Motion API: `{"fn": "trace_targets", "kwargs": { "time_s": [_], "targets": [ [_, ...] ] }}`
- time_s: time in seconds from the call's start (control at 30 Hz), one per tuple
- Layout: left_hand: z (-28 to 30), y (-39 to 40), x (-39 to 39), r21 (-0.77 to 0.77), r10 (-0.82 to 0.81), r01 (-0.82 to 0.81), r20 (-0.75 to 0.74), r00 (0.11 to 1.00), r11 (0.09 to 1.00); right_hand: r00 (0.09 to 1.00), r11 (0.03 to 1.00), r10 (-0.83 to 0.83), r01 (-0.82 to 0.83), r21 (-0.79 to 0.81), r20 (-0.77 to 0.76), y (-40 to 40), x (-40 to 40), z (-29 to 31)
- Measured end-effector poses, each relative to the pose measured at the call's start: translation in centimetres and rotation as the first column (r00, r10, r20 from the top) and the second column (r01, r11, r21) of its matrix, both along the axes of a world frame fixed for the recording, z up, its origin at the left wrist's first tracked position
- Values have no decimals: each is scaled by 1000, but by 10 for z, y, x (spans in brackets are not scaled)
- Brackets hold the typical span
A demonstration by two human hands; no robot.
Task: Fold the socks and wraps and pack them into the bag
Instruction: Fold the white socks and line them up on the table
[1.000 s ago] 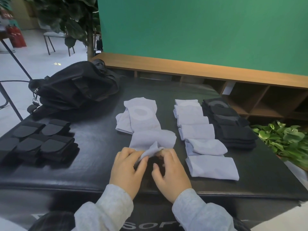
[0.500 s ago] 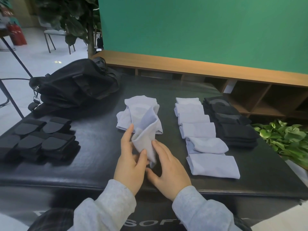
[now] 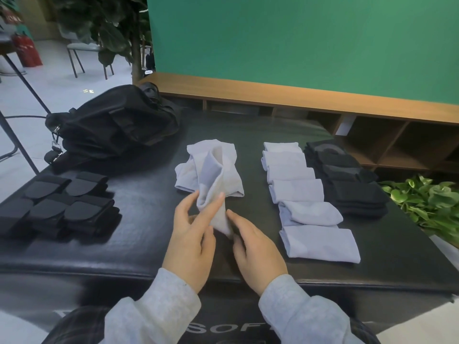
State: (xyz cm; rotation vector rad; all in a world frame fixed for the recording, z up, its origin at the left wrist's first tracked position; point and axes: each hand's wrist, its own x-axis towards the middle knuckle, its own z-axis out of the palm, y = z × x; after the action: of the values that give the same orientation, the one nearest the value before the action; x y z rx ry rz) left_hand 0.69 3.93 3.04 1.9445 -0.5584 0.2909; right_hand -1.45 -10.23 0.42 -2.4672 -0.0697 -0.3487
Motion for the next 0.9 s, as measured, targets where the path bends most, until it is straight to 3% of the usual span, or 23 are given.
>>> {"fn": "trace_targets", "kwargs": {
  "time_s": [0.23, 0.47, 0.57, 0.63, 0.7, 0.8, 0.9],
  "targets": [
    [-9, 10, 5, 95, 64, -57, -72, 995, 994, 1000, 998, -7, 8, -68, 16, 1, 2, -2],
    [-1, 3, 7, 239, -100, 98, -4, 995, 966, 999, 999, 33, -32, -34, 36, 1, 0, 2],
    [-1, -3, 11, 288, -116, 77, 119, 986, 954, 987, 997, -19, 7, 74, 161, 2, -2, -2],
    [0, -8, 13, 311, -118, 40, 238, 964, 950, 932, 977, -151, 91, 191, 329, 2, 0, -9],
    [2, -12, 16, 326, -139, 47, 265, 954, 944, 878, 944, -266, 155, 291, 398, 1, 3, -14],
    [-3, -18, 15, 344, -191, 123, 172, 967, 931, 897, 934, -265, 149, 324, 353, -1, 4, -13],
    [-13, -16, 13, 381, -155, 153, -25, 988, 912, 974, 932, -178, 121, 340, 141, -1, 2, -7]
  ]
}}
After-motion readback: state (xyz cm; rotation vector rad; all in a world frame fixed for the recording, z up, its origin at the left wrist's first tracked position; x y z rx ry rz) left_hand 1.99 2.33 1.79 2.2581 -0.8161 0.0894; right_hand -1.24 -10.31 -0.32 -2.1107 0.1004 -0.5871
